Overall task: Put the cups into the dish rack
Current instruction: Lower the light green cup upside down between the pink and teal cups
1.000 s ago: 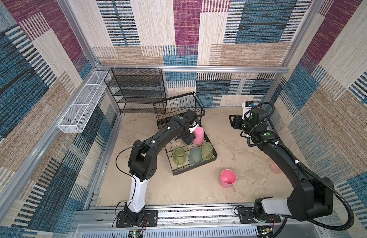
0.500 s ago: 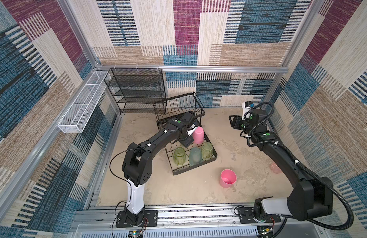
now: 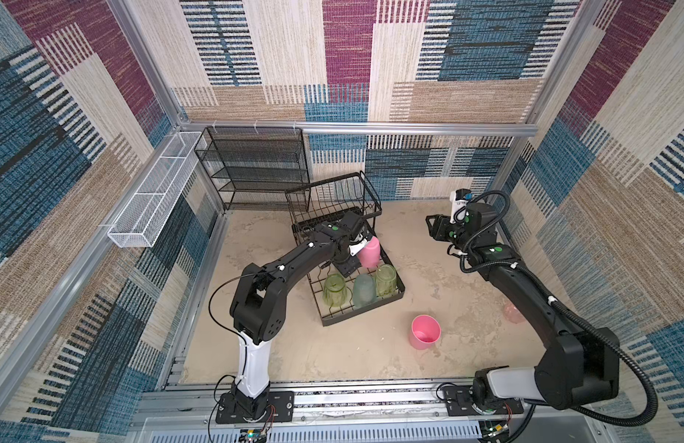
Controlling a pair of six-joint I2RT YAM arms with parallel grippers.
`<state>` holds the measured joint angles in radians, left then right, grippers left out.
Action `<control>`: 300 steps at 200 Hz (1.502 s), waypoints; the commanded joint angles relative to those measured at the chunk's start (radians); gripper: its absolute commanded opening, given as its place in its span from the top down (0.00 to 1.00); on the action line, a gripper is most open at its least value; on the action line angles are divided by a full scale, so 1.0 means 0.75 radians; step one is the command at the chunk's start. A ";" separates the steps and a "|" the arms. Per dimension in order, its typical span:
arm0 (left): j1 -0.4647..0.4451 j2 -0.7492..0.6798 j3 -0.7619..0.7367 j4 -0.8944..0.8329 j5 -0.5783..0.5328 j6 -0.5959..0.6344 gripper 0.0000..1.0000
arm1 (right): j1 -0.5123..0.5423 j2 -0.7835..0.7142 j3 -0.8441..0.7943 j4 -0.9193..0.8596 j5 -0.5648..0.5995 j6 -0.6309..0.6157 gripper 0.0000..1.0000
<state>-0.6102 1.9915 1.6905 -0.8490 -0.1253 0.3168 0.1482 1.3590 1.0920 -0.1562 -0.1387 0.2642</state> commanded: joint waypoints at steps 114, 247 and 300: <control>0.034 0.056 0.016 0.013 0.060 0.005 0.32 | 0.000 0.019 -0.002 0.039 -0.024 -0.005 0.46; 0.034 0.086 0.047 -0.015 0.049 0.004 0.25 | 0.001 0.039 0.012 0.042 -0.041 -0.011 0.46; 0.034 0.088 0.066 -0.021 0.031 -0.001 0.21 | -0.001 0.034 0.010 0.043 -0.046 -0.011 0.46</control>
<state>-0.5850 2.0525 1.7317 -0.8299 -0.0986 0.3164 0.1482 1.3884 1.0927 -0.1551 -0.1577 0.2607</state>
